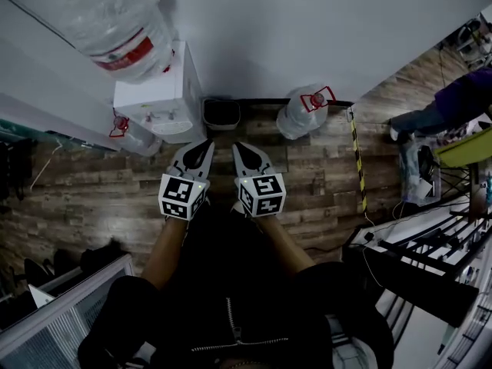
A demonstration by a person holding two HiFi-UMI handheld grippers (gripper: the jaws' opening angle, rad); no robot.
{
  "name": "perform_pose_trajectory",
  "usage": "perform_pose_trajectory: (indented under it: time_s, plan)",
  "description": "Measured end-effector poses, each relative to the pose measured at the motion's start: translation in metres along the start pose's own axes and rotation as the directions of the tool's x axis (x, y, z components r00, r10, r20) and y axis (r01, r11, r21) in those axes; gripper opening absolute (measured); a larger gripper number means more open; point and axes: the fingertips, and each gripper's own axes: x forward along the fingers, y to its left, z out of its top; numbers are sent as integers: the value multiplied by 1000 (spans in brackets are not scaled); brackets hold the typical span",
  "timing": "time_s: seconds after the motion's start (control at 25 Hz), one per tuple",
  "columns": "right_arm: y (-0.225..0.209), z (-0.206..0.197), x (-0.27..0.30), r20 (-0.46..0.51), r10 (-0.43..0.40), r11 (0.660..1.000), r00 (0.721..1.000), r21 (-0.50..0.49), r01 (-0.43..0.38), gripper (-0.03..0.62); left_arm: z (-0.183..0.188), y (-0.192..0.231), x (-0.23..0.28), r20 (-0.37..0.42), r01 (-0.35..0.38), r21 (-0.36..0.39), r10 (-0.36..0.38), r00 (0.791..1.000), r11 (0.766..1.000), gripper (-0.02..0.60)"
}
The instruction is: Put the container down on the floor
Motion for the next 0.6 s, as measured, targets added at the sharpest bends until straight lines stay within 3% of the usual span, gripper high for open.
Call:
perform_pose_trajectory:
  time_s: [0.6]
  plan:
    - [36, 14, -9, 33, 29, 997, 999, -75, -26, 11, -6, 9, -18, 24, -30, -9, 30, 999, 1000, 15]
